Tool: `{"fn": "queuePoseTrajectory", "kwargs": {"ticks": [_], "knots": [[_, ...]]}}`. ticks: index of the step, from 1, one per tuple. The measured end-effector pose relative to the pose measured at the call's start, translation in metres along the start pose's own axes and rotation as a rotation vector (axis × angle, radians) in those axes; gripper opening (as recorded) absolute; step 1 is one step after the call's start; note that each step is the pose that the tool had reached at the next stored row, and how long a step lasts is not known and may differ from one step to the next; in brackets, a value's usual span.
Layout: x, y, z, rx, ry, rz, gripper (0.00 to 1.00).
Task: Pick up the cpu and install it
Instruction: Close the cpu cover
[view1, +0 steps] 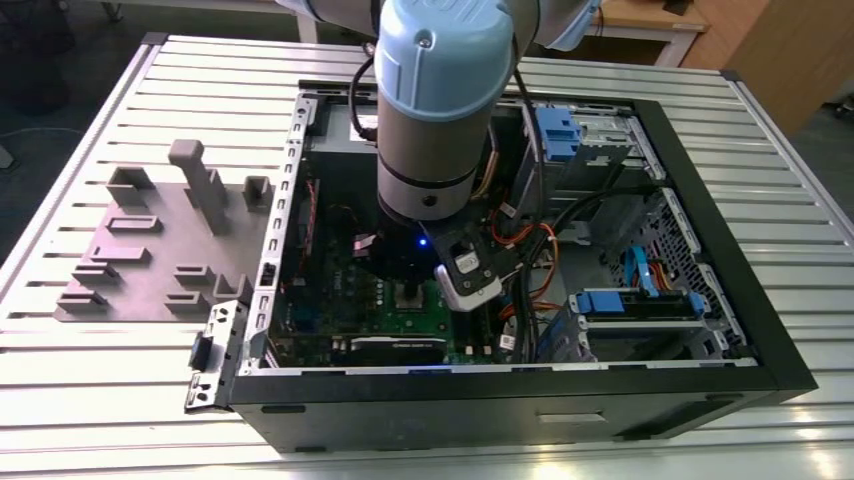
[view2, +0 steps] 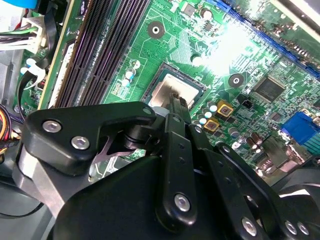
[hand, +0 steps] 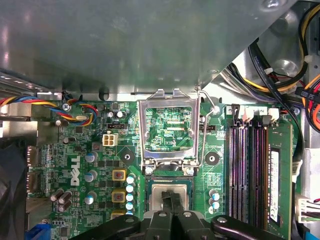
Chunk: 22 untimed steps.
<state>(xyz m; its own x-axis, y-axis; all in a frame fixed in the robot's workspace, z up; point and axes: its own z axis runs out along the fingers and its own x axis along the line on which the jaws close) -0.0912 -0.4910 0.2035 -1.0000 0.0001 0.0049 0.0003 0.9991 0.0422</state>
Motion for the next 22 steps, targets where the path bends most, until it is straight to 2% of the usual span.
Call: {"fn": "queuePoseTrajectory", "kwargs": {"ticks": [5, 10, 16, 22], "knots": [[0.0000, 0.0001, -0.0032, 0.0015, 0.0000, 0.000, 0.11], [0.0001, 0.0007, -0.0125, 0.0023, 0.0000, 0.000, 0.11], [0.0001, 0.0016, -0.0269, 0.0076, -0.0002, 0.000, 0.11], [0.0001, 0.0017, -0.0276, 0.0093, -0.0002, -0.002, 0.11]]}}
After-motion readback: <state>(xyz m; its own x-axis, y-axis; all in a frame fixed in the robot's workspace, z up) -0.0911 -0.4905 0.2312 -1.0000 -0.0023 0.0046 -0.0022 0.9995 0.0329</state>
